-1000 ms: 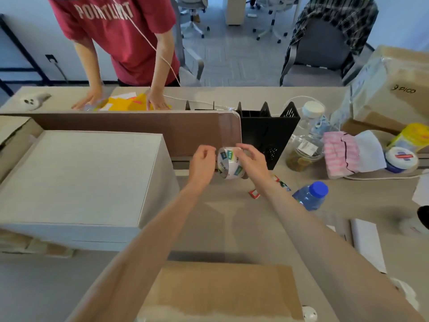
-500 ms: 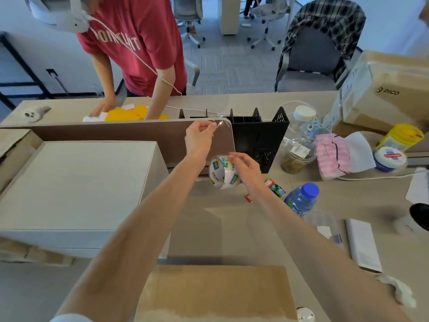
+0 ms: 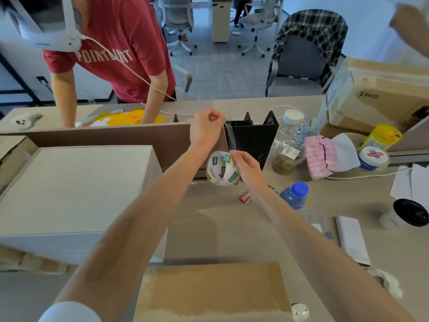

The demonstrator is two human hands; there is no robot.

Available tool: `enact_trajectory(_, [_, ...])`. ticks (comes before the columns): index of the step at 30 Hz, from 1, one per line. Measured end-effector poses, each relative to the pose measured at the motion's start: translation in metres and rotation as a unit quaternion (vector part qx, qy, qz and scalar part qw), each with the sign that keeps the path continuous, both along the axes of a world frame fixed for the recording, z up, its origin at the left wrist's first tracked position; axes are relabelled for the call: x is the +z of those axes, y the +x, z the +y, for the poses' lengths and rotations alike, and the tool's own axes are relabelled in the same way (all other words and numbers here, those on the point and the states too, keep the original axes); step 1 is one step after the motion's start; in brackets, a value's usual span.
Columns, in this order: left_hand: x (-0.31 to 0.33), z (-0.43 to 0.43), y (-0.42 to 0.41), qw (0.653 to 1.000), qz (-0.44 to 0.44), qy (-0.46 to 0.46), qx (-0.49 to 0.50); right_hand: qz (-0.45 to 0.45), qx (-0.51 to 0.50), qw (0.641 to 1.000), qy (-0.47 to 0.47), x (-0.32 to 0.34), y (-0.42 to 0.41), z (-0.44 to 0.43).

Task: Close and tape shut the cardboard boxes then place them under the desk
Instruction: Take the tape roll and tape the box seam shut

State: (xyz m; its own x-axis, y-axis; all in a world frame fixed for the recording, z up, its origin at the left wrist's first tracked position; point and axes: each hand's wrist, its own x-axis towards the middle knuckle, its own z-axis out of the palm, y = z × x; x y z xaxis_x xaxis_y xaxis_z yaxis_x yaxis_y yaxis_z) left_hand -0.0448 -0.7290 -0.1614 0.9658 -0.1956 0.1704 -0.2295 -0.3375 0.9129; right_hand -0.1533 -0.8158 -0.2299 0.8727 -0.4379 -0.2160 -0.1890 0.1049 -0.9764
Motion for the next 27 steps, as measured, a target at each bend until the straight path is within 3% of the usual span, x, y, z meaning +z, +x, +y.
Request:
enact_trajectory(6, [-0.007, 0.003, -0.025, 0.991, 0.089, -0.102, -0.019, 0.004, -0.007, 0.999, -0.033, 0.010, -0.036, -0.018])
enact_trajectory(12, [-0.033, 0.035, -0.076, 0.977, 0.173, -0.122, -0.013, 0.016, 0.029, 0.997, -0.066, 0.011, -0.096, -0.029])
enact_trajectory(19, [-0.058, 0.107, -0.171, 0.953, 0.241, -0.182, 0.006, 0.004, 0.109, 0.981, -0.158, 0.015, -0.155, -0.011])
enact_trajectory(27, [-0.052, 0.222, -0.268, 0.928, 0.259, -0.240, 0.121, -0.059, 0.274, 0.935, -0.217, 0.025, -0.189, 0.069])
